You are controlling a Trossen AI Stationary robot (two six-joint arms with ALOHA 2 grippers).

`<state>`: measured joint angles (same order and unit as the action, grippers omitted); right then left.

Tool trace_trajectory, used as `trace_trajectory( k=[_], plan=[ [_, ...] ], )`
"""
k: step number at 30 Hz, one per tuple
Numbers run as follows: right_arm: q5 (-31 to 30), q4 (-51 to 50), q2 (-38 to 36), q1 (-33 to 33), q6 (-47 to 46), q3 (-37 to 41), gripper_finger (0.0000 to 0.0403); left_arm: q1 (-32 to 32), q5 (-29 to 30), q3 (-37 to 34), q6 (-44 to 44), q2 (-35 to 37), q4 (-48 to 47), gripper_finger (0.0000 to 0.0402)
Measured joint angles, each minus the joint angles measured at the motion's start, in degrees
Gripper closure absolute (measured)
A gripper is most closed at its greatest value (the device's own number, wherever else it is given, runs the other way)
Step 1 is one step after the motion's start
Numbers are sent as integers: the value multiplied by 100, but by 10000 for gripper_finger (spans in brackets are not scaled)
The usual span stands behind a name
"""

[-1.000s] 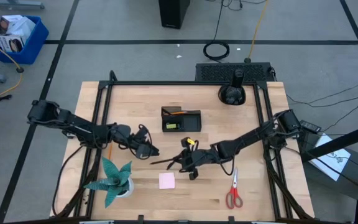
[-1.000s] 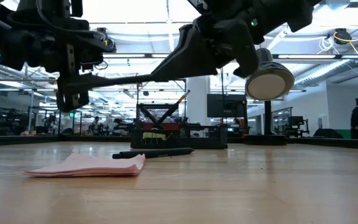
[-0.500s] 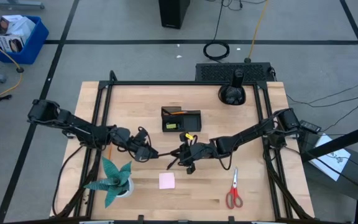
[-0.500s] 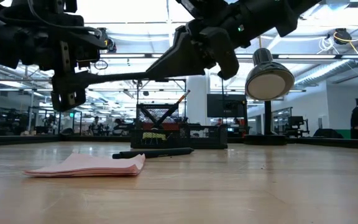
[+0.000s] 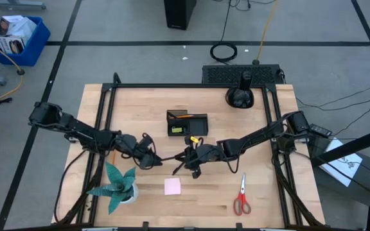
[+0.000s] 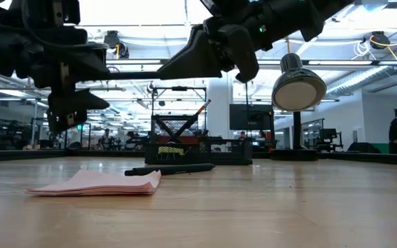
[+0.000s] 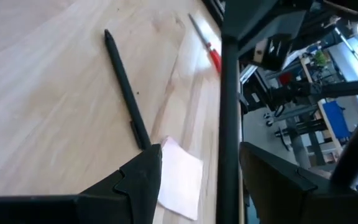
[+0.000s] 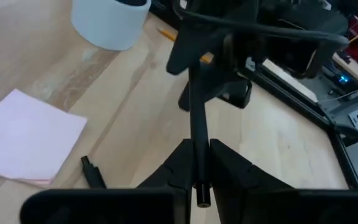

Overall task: Pick and place office supplies into organizer
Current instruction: Put the black pen into the black desk organizer

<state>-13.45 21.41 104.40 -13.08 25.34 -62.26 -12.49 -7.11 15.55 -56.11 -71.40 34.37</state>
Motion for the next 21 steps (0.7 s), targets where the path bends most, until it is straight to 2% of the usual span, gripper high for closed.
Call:
trace_trajectory(
  k=[9,12,15,21],
  plan=[
    [38,27,0,31,-45,2,373,-44,121,0,167,0,15,184],
    [307,-24,0,46,-79,2,372,-44,120,0,171,0,31,191],
    [309,-71,2,66,-185,2,368,-44,122,0,162,0,31,220],
    [306,-70,2,72,-195,2,372,-42,122,0,262,0,95,307]
  ],
)
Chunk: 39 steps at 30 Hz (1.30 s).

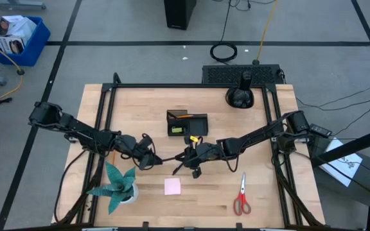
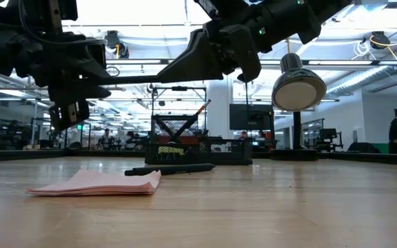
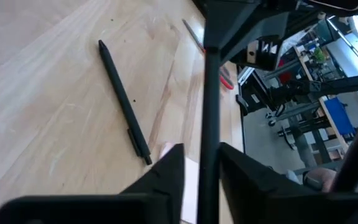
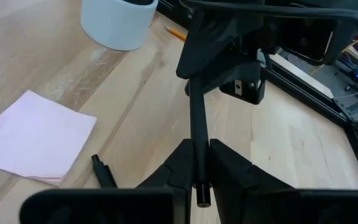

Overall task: Pick and place office supplies into organizer
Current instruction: Put the black pen into the black desk organizer

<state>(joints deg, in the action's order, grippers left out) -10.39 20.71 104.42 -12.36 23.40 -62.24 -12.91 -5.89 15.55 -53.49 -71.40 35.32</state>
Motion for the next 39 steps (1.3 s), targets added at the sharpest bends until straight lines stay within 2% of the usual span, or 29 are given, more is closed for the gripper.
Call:
trace_trajectory(
  k=[5,9,13,20,30,35,39],
  plan=[
    [0,9,4,4,0,0,368,-2,-12,0,103,5,34,354],
    [2,13,4,2,6,2,368,-2,-65,0,148,7,90,370],
    [-2,28,4,-8,94,2,363,-4,-70,-2,303,5,128,367],
    [-9,-130,-91,-9,-177,2,321,-2,96,-2,426,2,156,377],
    [-9,-731,-1079,-285,-1671,112,277,-4,392,-2,748,0,258,367],
    [-4,167,-1399,-434,-2547,890,276,-101,772,-4,1064,0,590,374],
    [13,2134,-1443,-526,-2953,1936,281,-337,1101,-4,1444,1,1238,375]
  ],
)
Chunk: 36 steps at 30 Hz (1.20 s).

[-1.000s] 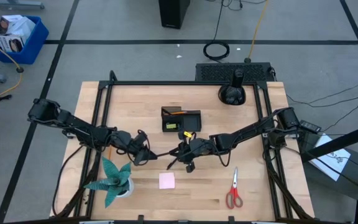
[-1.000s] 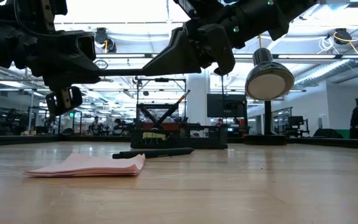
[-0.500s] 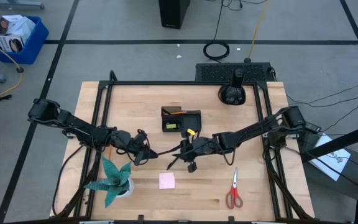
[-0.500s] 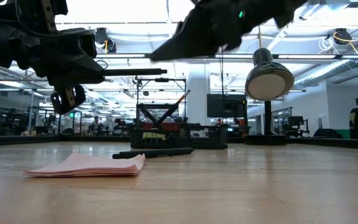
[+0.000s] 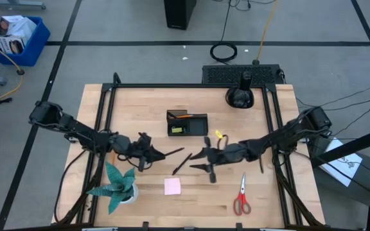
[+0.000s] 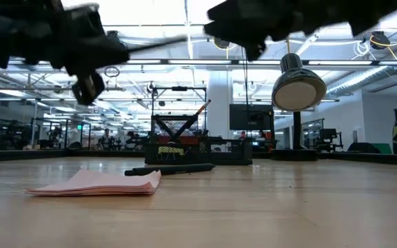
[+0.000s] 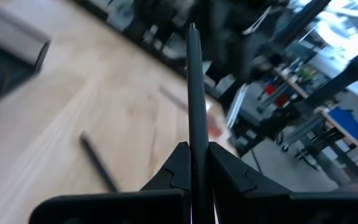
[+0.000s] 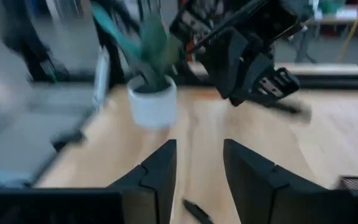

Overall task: Pick and place office supplies into organizer
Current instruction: Put the black pen into the black desk organizer

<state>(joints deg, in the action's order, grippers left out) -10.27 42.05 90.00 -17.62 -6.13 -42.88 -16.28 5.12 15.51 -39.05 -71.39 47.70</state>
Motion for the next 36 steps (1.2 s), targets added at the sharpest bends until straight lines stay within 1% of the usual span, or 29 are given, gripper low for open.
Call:
trace_trajectory(
  k=[3,6,8,10,12,17,20,24,30,33,36],
  plan=[
    [-14,1934,85,-11,-152,775,281,-153,209,0,259,2,347,374],
    [-34,3426,90,-2,-176,1374,278,-244,492,0,414,2,561,375],
    [-29,4004,82,27,-153,1569,276,-266,667,0,478,2,698,373],
    [-37,4286,87,33,-94,1633,275,-253,739,0,496,2,834,372],
    [-41,4305,85,38,-43,1604,277,-233,742,0,588,2,973,373],
    [-35,3891,87,165,-192,1454,274,-216,832,130,749,4,964,374],
    [-23,3841,87,223,-223,1439,256,-221,837,196,816,4,964,370],
    [-18,3918,87,378,-379,1439,218,-224,838,253,849,4,956,368],
    [-313,3535,179,658,-950,1300,169,-224,817,271,872,4,945,367],
    [-151,3553,479,756,-968,1003,158,-222,819,271,859,4,942,367],
    [7,3545,807,808,-907,616,157,-196,823,271,851,4,897,367]
  ],
)
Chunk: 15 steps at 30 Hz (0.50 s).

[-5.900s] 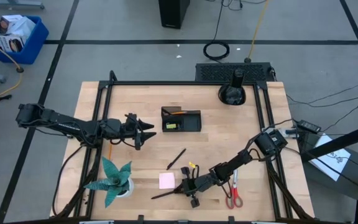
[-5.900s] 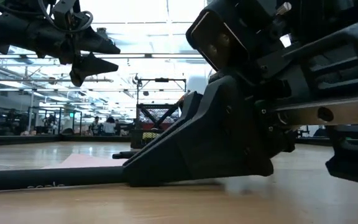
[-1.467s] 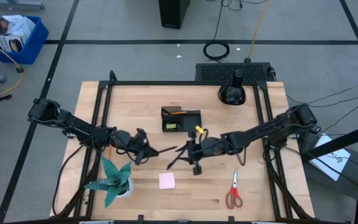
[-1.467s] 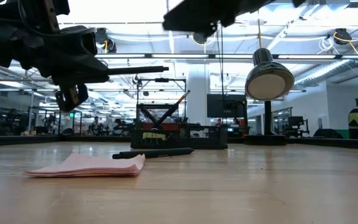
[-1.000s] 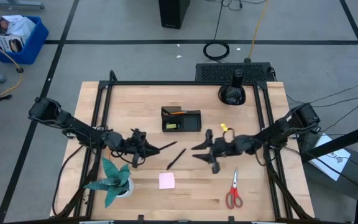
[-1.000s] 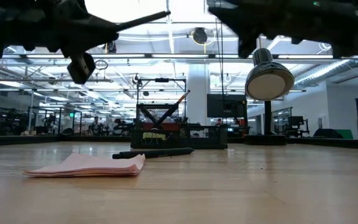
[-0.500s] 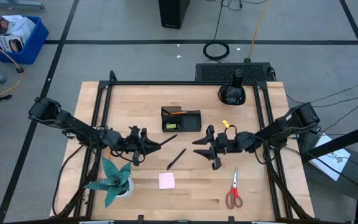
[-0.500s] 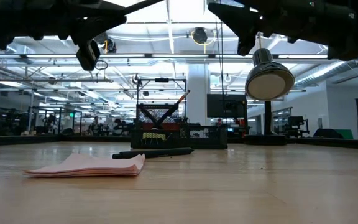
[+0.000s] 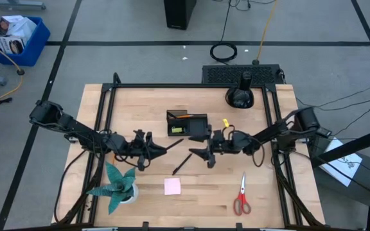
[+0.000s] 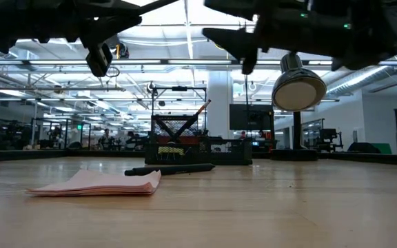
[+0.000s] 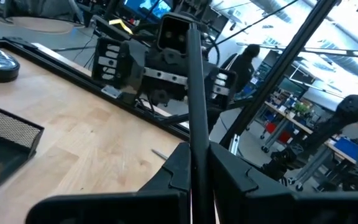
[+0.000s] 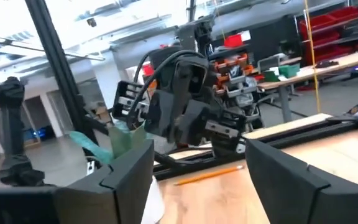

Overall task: Pick and place office supplies into organizer
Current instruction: Put the black pen into the black desk organizer

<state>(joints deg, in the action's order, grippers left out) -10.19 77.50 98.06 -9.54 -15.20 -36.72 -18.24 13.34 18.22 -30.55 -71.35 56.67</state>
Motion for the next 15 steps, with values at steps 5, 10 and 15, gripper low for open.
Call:
trace_trajectory(
  k=[5,10,15],
  plan=[
    [-3,59,247,120,84,-328,165,-21,-2,0,3,0,-117,367],
    [199,22,249,228,55,-570,166,-4,20,0,-101,-2,-303,367],
    [292,-557,249,324,-207,-905,167,9,24,0,-83,-2,-293,366]
  ],
)
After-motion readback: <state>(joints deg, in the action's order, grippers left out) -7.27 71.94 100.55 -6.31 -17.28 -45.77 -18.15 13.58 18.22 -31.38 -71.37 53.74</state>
